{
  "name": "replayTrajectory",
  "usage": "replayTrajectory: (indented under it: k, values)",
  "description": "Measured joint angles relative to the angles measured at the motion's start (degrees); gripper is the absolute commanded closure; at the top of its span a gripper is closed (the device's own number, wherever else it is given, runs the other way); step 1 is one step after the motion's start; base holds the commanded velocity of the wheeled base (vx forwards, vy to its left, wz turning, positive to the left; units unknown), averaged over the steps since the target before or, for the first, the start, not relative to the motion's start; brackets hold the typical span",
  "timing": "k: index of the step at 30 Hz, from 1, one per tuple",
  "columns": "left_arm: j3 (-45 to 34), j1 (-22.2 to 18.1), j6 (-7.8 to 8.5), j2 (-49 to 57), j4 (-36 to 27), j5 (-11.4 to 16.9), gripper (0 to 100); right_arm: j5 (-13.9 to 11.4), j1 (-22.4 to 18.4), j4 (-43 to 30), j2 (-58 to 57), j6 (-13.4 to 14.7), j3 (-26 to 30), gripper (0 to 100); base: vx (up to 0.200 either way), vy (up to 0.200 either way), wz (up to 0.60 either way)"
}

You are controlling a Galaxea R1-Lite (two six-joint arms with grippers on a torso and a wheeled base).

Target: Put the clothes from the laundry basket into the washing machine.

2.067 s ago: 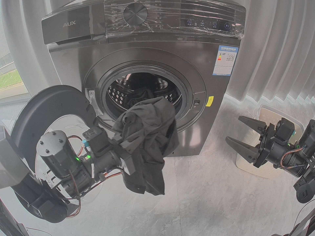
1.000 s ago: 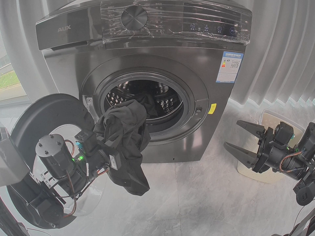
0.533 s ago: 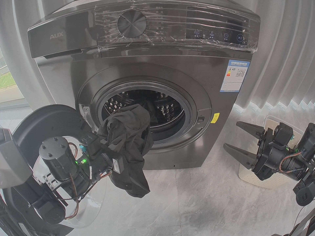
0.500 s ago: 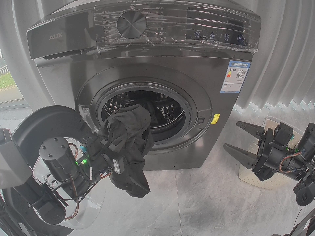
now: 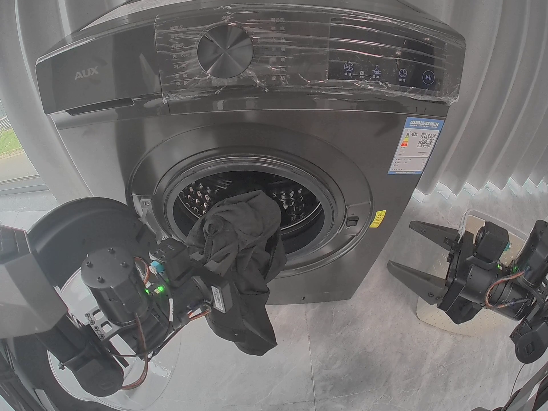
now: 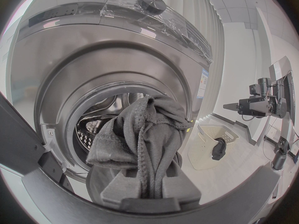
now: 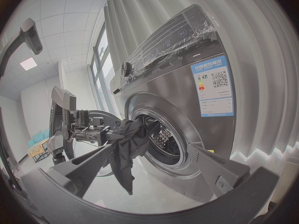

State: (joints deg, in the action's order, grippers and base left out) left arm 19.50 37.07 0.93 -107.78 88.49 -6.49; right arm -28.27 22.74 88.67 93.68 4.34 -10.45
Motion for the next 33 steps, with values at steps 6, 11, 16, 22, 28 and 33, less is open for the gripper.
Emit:
replayTrajectory:
  k: [6,11,16,22,28,33]
  values:
    - [6.73,-1.55,-1.39,-4.29,-0.20,-0.27,100,-0.02,0.68,0.00,0.00,-0.46,1.41,0,0.000,0.000,0.00]
    - [12.28,-2.73,-3.17,-9.58,-0.68,-1.10,100,0.00,0.88,0.00,0.05,-0.79,1.83,0,0.000,0.000,0.00]
    - [18.09,-3.08,-4.86,-14.69,-1.40,-3.04,100,0.00,0.94,0.00,0.05,-0.87,1.99,0,0.000,0.000,0.00]
    - [26.22,-3.80,-5.61,-19.57,-3.25,-4.44,100,-0.02,0.94,-0.02,0.06,-0.90,2.02,0,0.000,0.000,0.00]
    - [32.34,-4.57,-5.66,-23.04,-4.50,-5.08,100,-0.02,0.99,-0.02,0.13,-0.93,2.24,0,0.000,0.000,0.00]
    - [38.95,-5.40,-5.08,-25.77,-6.35,-6.81,100,-0.05,1.05,-0.02,0.28,-0.95,2.54,0,0.000,0.000,0.00]
